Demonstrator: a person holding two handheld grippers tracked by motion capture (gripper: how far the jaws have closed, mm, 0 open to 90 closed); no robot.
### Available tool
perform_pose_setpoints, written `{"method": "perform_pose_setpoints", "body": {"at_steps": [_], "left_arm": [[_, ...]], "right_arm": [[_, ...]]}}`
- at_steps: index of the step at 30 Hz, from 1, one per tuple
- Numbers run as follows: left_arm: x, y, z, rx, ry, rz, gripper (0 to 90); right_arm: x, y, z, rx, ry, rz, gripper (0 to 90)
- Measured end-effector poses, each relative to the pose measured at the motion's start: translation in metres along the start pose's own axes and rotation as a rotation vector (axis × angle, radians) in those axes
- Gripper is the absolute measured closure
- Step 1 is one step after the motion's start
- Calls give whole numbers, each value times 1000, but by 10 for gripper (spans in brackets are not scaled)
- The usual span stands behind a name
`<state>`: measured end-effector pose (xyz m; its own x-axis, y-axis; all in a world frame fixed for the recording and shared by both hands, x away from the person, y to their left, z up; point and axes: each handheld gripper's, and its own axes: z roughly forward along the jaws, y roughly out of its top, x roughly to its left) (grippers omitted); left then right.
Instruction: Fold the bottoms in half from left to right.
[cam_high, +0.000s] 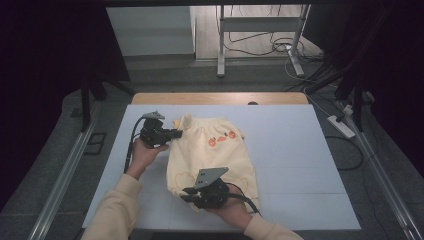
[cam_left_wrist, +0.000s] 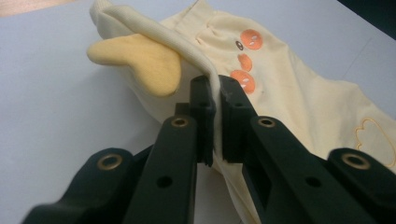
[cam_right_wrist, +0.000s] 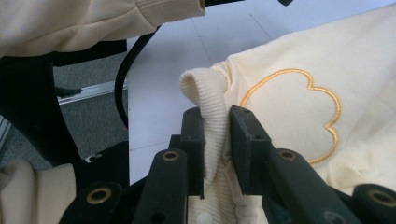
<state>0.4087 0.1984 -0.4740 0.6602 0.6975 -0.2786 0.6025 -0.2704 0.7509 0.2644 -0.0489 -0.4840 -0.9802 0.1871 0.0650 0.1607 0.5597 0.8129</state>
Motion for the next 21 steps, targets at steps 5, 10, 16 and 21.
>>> {"method": "perform_pose_setpoints", "body": {"at_steps": [5, 10, 16, 21], "left_arm": [[-2, 2, 3, -1, -2, 4, 849], [-5, 3, 6, -3, -9, 4, 849], [-8, 5, 9, -4, -21, 7, 849], [-12, 7, 12, -6, -21, 13, 849]], "right_arm": [[-2, -4, -6, -1, -7, 7, 752], [-2, -6, -10, 0, -12, 10, 753], [-4, -9, -14, -5, -4, 35, 753], [-6, -12, -17, 9, -10, 40, 754]]}}
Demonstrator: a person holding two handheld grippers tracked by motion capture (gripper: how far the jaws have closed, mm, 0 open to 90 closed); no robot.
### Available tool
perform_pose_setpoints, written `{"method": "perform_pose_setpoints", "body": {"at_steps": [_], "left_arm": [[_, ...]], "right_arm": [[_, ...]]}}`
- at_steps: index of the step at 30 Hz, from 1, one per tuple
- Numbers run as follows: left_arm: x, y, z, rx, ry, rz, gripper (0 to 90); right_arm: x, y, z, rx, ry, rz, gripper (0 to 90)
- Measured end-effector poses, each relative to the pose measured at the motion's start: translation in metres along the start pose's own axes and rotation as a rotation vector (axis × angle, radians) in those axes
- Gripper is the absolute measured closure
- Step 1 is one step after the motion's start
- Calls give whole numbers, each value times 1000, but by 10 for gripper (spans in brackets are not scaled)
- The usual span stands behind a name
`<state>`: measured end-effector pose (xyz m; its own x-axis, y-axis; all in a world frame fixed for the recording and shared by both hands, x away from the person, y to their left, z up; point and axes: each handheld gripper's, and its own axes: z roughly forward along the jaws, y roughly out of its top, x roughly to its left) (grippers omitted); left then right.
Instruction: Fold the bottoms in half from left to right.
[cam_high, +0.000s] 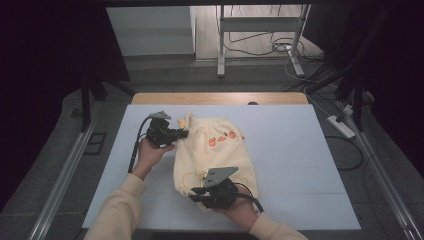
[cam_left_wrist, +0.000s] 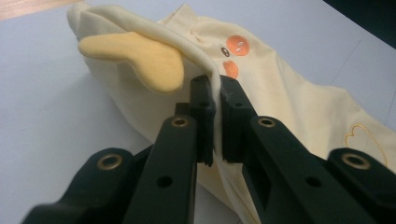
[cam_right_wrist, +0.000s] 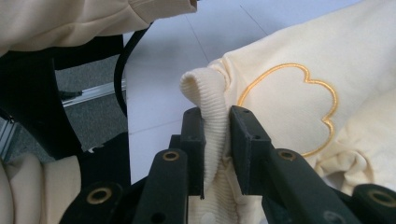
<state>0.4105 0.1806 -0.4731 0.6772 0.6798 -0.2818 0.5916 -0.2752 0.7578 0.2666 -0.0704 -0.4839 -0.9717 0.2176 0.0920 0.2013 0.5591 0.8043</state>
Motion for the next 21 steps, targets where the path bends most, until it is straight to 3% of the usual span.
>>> {"method": "perform_pose_setpoints", "body": {"at_steps": [21], "left_arm": [[-12, 7, 9, 1, -14, 27, 848]], "right_arm": [[-9, -16, -21, 27, -55, 49, 759]]}}
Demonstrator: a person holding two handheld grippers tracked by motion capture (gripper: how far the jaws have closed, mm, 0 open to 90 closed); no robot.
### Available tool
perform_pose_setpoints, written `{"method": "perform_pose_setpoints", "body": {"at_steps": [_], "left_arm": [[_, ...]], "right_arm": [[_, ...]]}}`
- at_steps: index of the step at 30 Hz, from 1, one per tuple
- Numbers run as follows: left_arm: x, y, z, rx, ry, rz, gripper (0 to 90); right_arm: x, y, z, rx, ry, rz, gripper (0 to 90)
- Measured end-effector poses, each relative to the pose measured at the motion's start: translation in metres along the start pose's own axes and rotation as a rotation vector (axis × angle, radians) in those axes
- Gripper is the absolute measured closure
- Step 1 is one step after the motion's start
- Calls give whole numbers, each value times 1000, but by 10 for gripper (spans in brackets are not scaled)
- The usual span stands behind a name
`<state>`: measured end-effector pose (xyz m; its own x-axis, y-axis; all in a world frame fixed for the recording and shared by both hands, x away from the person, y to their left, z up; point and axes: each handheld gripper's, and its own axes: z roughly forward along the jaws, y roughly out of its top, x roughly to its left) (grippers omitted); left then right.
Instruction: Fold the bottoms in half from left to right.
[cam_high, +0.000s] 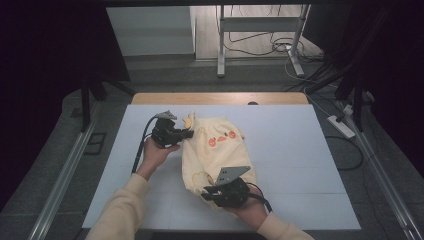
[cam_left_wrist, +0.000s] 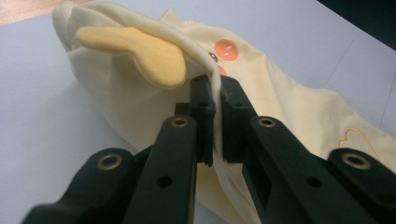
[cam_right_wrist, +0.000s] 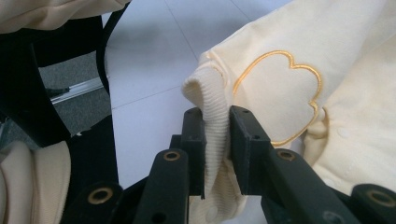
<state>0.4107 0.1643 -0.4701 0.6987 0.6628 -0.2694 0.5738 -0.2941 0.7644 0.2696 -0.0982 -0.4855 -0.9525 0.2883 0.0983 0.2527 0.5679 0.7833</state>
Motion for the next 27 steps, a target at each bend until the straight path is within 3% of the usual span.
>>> {"method": "perform_pose_setpoints", "body": {"at_steps": [27], "left_arm": [[-17, 9, 22, 13, -21, 39, 846]], "right_arm": [[-3, -14, -27, -19, -37, 25, 776]]}}
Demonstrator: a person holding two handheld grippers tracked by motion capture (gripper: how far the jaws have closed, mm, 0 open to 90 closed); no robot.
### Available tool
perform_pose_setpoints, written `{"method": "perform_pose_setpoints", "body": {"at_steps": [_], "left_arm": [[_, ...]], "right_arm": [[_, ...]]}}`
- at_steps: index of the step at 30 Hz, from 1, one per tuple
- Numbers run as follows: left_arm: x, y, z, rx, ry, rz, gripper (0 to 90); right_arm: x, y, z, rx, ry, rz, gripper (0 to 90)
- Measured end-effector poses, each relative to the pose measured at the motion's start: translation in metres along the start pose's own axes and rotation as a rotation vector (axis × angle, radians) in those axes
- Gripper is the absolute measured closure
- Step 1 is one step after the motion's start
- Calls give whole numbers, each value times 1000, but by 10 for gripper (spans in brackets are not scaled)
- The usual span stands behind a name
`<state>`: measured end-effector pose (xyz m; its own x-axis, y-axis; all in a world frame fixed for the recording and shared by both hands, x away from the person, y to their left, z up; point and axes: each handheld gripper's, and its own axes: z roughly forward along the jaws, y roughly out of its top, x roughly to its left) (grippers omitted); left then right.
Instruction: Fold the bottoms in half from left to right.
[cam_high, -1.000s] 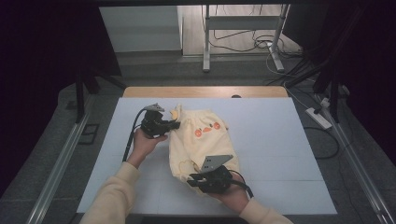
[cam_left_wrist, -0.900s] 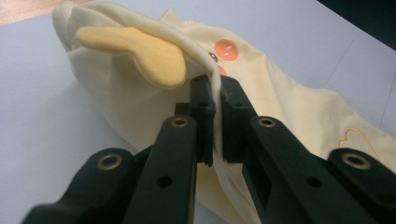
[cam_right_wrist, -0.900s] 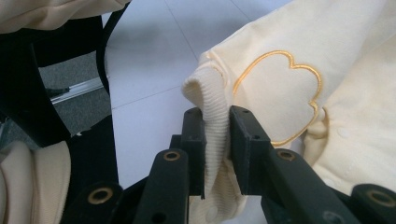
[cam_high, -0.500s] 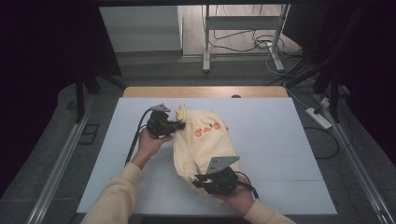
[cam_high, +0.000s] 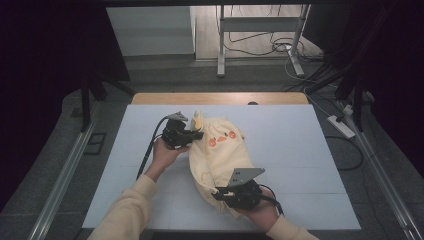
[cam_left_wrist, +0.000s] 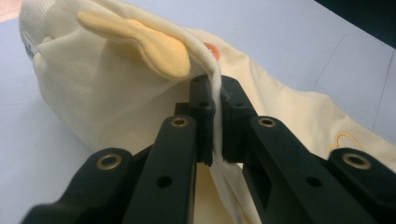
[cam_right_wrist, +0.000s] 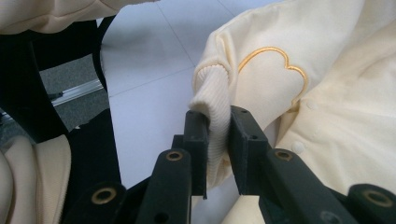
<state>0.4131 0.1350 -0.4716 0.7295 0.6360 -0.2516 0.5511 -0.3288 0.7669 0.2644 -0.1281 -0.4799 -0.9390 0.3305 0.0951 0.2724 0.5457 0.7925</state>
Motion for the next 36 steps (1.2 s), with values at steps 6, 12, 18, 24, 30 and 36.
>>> {"method": "perform_pose_setpoints", "body": {"at_steps": [6, 12, 18, 24, 30, 36], "left_arm": [[-3, 5, 6, 0, -13, 11, 846], [-3, 9, 11, 0, -30, 9, 846], [-6, 13, 14, -10, -39, 15, 846], [-10, 18, 18, -17, -55, 20, 846], [-15, 22, 24, -22, -62, 29, 846], [-15, 24, 27, -22, -71, 26, 845]], "right_arm": [[0, -3, -7, -6, -15, 1, 816], [-2, -7, -8, 6, -34, 10, 829], [-5, -8, -18, -16, -51, 35, 833], [-5, -10, -31, -29, -73, 50, 835], [-8, -17, -42, -37, -95, 76, 836], [-10, -20, -47, -42, -111, 89, 835]]}}
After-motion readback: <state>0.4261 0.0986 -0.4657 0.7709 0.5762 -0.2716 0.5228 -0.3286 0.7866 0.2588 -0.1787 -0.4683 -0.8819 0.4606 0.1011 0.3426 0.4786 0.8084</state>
